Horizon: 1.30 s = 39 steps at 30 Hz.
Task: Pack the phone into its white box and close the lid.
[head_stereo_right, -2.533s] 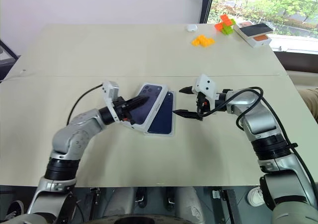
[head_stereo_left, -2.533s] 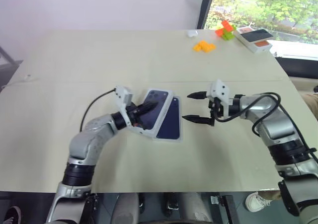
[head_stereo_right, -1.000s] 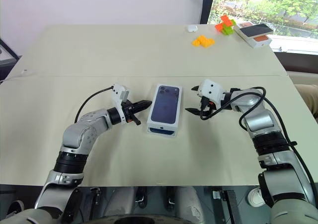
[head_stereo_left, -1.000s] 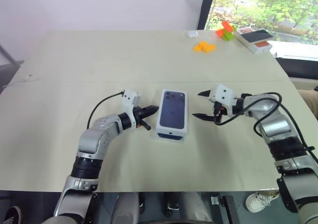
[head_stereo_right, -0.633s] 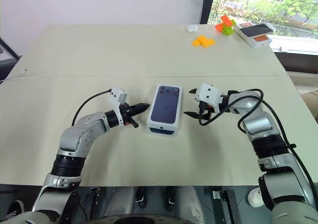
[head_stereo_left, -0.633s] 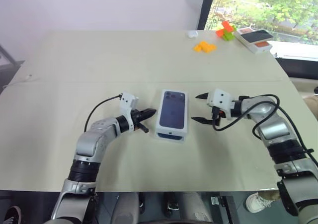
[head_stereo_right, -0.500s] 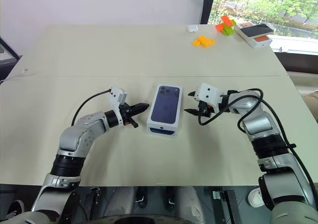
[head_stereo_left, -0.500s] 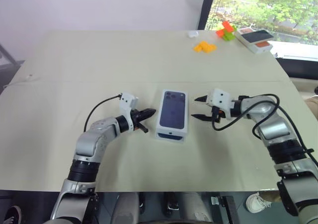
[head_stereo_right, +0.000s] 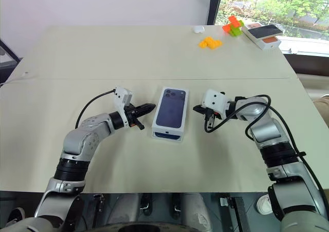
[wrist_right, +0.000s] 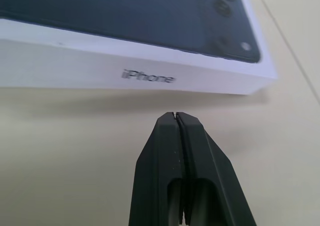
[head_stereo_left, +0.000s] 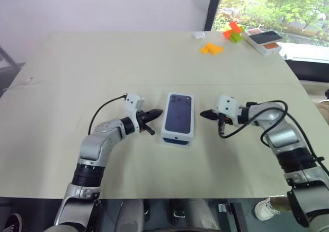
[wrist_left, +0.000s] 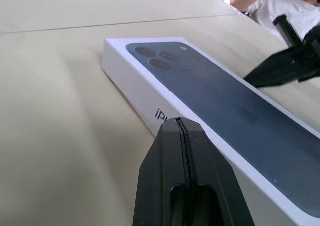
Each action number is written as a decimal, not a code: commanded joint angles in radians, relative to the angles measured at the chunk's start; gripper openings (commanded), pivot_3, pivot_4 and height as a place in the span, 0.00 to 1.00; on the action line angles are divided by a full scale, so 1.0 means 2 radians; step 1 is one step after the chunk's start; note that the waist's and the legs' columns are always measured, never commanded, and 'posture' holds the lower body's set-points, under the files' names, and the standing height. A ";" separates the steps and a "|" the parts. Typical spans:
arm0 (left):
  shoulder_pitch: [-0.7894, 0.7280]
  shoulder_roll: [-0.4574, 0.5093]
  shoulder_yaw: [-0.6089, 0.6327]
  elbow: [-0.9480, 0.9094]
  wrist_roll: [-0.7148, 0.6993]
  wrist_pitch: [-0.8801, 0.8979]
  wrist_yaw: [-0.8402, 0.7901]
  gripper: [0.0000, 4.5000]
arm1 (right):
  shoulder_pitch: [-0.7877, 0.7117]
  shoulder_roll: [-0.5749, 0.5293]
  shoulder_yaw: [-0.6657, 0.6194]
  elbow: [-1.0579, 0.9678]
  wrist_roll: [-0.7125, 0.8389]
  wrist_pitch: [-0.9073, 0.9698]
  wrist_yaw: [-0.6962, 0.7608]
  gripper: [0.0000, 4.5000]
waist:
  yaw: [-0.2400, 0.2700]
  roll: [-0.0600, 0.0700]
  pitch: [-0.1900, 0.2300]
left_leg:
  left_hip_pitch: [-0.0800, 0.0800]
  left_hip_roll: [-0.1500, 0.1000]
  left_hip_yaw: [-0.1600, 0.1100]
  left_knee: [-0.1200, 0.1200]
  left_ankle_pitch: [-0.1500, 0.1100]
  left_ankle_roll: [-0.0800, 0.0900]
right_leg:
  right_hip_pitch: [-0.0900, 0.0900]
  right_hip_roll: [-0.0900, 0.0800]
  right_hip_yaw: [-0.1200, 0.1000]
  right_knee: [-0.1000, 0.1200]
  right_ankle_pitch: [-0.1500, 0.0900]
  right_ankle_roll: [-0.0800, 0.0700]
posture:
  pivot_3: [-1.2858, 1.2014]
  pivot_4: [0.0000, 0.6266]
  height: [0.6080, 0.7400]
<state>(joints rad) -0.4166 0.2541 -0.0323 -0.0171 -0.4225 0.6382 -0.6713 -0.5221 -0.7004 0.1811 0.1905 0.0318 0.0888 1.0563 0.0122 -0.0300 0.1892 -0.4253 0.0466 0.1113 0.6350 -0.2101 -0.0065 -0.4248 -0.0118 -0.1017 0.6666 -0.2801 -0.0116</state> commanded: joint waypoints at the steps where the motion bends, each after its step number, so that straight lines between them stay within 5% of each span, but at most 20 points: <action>1: -0.006 -0.003 -0.009 -0.014 -0.001 -0.008 -0.001 0.00 | -0.001 0.005 -0.008 -0.036 0.010 0.014 -0.004 0.01 | 0.000 0.000 0.000 | 0.000 0.000 0.000 0.000 0.000 0.000 | 0.000 0.000 0.000 0.000 0.000 0.000 | 0.52 0.24 0.98; 39: 0.052 0.029 0.003 -0.086 -0.026 0.041 0.005 0.00 | 0.050 -0.010 0.004 -0.149 0.032 0.077 0.029 0.01 | 0.000 0.000 0.000 | 0.000 0.000 0.000 0.001 0.000 0.000 | 0.000 0.000 0.000 0.001 0.000 0.000 | 0.52 0.24 0.98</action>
<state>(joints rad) -0.3153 0.3069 -0.0260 -0.1696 -0.4612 0.7330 -0.6520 -0.4268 -0.7099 0.1868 -0.0749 0.0988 0.2644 1.1085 0.0122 -0.0300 0.1890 -0.4250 0.0468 0.1110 0.6362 -0.2102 -0.0063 -0.4246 -0.0118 -0.1017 0.6680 -0.2804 -0.0111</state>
